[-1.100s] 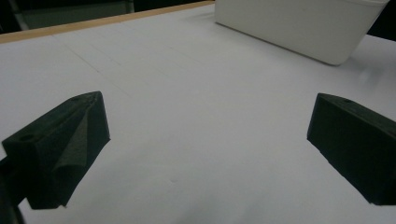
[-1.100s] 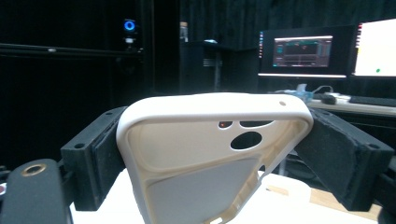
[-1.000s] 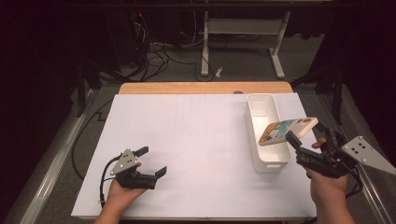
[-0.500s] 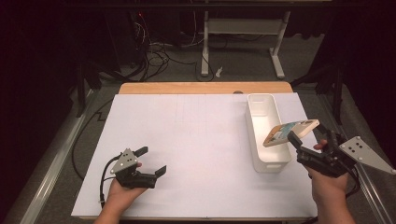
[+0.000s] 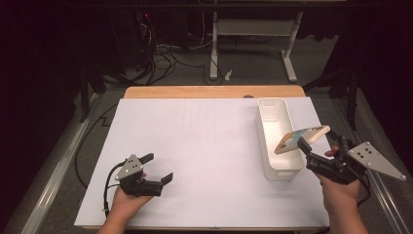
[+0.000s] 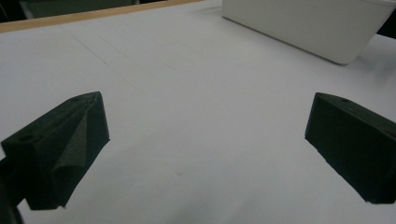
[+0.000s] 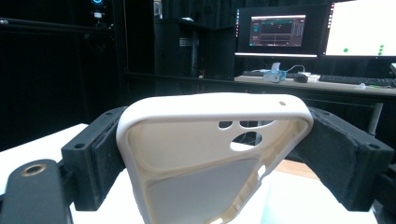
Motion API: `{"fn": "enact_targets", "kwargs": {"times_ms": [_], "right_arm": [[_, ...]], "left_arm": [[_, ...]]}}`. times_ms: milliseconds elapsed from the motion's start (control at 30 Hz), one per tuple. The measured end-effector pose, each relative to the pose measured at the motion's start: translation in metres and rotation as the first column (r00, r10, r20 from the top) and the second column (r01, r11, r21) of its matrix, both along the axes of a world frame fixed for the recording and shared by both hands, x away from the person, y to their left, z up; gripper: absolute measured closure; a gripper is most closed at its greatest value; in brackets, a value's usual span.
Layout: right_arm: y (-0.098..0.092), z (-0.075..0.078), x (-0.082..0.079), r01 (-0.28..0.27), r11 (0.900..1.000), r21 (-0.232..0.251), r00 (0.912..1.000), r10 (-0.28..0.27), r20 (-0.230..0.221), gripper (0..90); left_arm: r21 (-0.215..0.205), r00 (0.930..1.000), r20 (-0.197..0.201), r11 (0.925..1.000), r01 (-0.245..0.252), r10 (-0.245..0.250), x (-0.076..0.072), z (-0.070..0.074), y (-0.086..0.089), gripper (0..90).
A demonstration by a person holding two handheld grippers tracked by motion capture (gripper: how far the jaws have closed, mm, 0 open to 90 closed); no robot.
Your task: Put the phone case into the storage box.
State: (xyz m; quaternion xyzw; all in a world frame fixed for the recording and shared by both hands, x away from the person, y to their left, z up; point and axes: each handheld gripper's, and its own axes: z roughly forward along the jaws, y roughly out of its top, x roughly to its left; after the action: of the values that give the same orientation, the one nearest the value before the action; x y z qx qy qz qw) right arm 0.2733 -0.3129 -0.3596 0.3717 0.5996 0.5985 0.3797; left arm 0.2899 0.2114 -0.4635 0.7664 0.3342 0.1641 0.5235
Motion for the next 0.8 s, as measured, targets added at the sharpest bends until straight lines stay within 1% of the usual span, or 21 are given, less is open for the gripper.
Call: {"fn": "enact_targets", "kwargs": {"times_ms": [133,200,233,300,500,600,800], "right_arm": [[0.001,0.000,0.001,0.004,1.000,-0.005,1.0000,-0.004,-0.001,13.2],[0.002,0.000,0.002,0.008,1.000,-0.008,1.0000,-0.008,0.000,13.3],[0.002,0.000,0.003,0.006,1.000,-0.008,1.0000,-0.006,0.001,13.2],[0.003,0.000,0.005,0.004,1.000,-0.006,1.0000,-0.004,-0.002,13.3],[0.006,0.002,0.011,0.012,1.000,-0.010,0.9999,-0.012,-0.004,13.3],[0.009,0.005,0.015,0.021,1.000,-0.009,0.9998,-0.021,-0.004,13.2],[0.013,0.012,0.024,0.040,0.999,-0.013,0.9992,-0.040,0.000,13.3]], "left_arm": [[-0.004,0.9999,0.014,1.0000,0.002,-0.002,-0.001,0.000,-0.001,0.8],[-0.010,0.9997,0.025,0.9999,-0.006,0.006,-0.002,-0.001,-0.001,0.5],[-0.014,0.9997,0.024,0.9999,-0.005,0.005,-0.002,-0.002,-0.001,0.2],[-0.010,0.9997,0.025,0.9999,-0.006,0.006,-0.002,-0.003,-0.001,0.2],[-0.018,0.9998,0.022,0.9998,-0.003,0.003,-0.002,-0.003,-0.002,0.2],[-0.014,0.9996,0.027,0.9999,0.000,0.000,-0.003,-0.002,-0.001,0.2],[-0.020,0.9993,0.035,0.9997,0.011,-0.010,-0.004,-0.002,-0.001,0.2]]}}
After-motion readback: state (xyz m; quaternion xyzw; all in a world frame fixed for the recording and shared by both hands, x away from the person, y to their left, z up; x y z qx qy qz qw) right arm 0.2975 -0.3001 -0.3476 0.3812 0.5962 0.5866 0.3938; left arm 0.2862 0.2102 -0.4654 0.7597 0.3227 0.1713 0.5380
